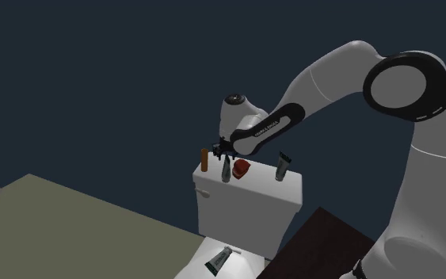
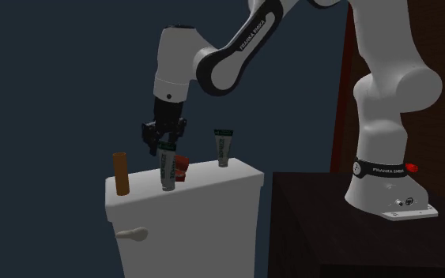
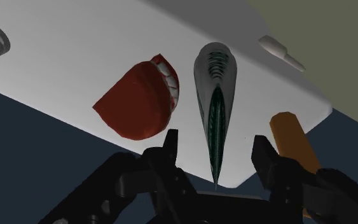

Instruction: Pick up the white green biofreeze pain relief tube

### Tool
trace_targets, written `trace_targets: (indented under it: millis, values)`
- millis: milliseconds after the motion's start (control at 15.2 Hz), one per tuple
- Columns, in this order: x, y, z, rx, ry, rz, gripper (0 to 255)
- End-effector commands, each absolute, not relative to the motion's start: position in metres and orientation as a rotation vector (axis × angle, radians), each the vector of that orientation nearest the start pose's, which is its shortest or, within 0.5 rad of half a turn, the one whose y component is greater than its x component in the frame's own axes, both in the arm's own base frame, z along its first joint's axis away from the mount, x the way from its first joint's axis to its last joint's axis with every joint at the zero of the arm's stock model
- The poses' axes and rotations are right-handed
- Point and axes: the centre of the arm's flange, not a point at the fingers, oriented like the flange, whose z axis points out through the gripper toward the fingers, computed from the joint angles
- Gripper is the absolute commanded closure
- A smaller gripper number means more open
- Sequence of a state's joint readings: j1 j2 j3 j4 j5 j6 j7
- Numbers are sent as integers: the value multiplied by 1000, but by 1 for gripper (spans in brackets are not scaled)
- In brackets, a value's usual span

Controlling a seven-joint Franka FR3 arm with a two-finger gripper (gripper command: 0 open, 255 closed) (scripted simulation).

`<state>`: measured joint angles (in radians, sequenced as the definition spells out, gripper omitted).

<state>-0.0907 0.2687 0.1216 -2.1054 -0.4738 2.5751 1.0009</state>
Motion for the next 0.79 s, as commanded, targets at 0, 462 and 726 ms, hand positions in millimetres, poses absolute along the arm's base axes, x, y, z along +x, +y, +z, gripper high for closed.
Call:
trace_targets:
  millis: [0, 462, 726]
  values:
    - [595, 24, 309, -3085, 957, -499, 255]
    - [595, 24, 309, -3084, 957, -499, 255]
    - [595, 24, 324, -3085, 957, -499, 255]
